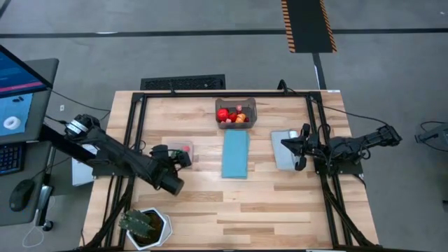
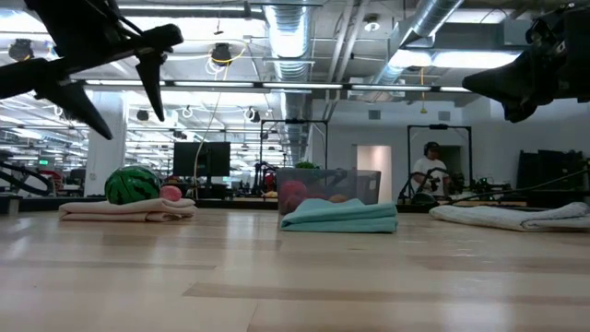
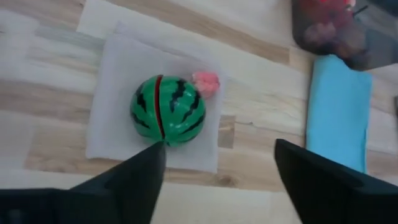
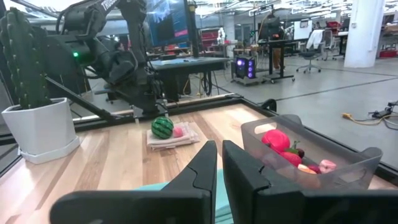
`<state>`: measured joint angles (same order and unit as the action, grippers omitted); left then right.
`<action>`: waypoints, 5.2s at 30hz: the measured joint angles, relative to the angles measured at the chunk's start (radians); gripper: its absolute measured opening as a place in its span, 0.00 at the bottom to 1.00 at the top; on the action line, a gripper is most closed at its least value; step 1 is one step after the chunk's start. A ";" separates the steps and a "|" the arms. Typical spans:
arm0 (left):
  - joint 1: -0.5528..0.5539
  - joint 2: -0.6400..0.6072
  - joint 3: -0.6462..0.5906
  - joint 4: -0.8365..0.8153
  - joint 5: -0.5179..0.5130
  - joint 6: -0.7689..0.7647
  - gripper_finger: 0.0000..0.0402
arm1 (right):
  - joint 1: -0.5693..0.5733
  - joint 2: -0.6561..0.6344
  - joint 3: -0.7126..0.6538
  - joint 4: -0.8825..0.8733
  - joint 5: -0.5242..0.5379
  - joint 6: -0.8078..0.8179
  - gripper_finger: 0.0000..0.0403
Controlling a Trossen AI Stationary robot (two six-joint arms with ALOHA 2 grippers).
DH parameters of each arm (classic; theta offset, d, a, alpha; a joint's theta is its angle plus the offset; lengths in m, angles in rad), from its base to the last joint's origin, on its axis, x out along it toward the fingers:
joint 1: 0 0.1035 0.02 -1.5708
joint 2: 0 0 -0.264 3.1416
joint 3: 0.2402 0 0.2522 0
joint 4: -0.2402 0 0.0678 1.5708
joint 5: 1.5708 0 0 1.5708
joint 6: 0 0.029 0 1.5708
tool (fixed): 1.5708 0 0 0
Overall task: Pick and placing Produce into tupperware
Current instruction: Put the green watermelon into the gray bin
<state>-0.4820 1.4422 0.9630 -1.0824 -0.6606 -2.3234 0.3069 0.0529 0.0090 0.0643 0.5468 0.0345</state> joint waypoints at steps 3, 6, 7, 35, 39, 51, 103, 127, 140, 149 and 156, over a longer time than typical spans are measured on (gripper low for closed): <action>0.011 0.000 0.000 -0.003 0.010 -0.001 0.84 | 0.000 0.000 0.000 0.000 0.000 0.000 0.12; 0.020 0.017 0.000 -0.008 0.011 -0.007 0.96 | 0.000 0.000 0.000 0.000 0.000 0.000 0.12; 0.024 0.019 -0.001 -0.018 0.023 -0.013 0.98 | 0.000 0.000 0.000 0.000 0.000 0.000 0.12; 0.171 0.097 0.003 -0.022 0.185 0.106 0.99 | 0.000 0.000 0.000 0.000 0.000 0.000 0.12; 0.185 0.112 0.003 -0.012 0.185 0.129 0.99 | 0.000 0.000 0.000 0.000 0.000 0.000 0.12; 0.205 0.149 -0.001 0.010 0.210 0.140 0.99 | 0.000 0.000 0.000 0.000 0.000 0.000 0.12; 0.263 0.262 -0.002 0.079 0.218 0.229 0.73 | 0.000 0.000 0.000 0.000 0.000 0.000 0.12; 0.234 0.254 0.019 0.077 0.121 0.280 0.71 | 0.000 0.000 0.000 0.000 0.000 0.000 0.12; 0.230 0.253 0.129 0.004 0.068 0.342 0.71 | 0.000 0.000 0.000 0.000 0.000 0.000 0.12; 0.323 0.253 0.209 0.047 0.019 0.577 0.71 | 0.000 0.000 0.000 0.000 0.000 0.000 0.12; 0.434 0.253 0.298 0.164 0.002 0.898 0.71 | 0.000 0.000 0.000 0.000 0.000 0.000 0.12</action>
<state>-0.0484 1.6955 1.2607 -0.9181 -0.6590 -1.4257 0.3069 0.0525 0.0093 0.0647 0.5468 0.0343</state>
